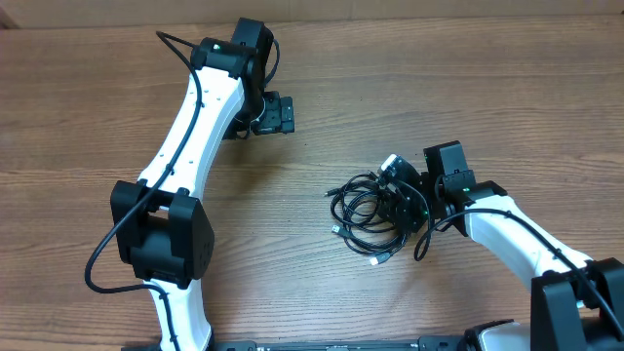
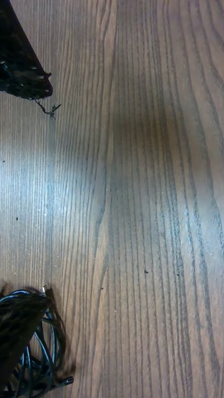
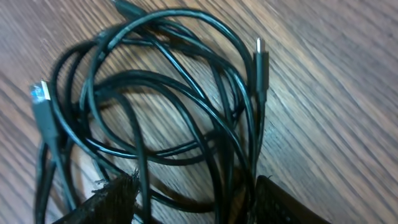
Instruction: Untangle cables
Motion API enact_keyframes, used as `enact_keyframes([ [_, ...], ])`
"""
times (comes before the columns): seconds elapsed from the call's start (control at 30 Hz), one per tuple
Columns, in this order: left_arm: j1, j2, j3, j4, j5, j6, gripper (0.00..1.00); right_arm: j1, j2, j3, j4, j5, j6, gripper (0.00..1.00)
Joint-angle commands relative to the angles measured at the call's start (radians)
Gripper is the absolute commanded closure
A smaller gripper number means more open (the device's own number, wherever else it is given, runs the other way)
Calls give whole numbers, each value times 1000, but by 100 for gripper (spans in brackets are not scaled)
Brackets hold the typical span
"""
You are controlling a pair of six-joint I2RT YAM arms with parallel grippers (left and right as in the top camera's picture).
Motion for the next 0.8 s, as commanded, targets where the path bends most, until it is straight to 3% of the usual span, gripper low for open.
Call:
enact_keyframes([
  [0.0,0,-24,16,0,-10,-14,0,2,5,13,17,69,-14,40],
  [0.33,0,-24,16,0,-10,-14,0,2,34,10,35,152,-14,40],
  [0.5,0,-24,16,0,-10,-14,1,2,39,10,39,142,-3,49],
  [0.6,0,-24,16,0,-10,-14,0,2,39,10,43,130,-3,59],
  [0.77,0,-24,16,0,-10,-14,0,2,39,10,43,109,-3,88],
])
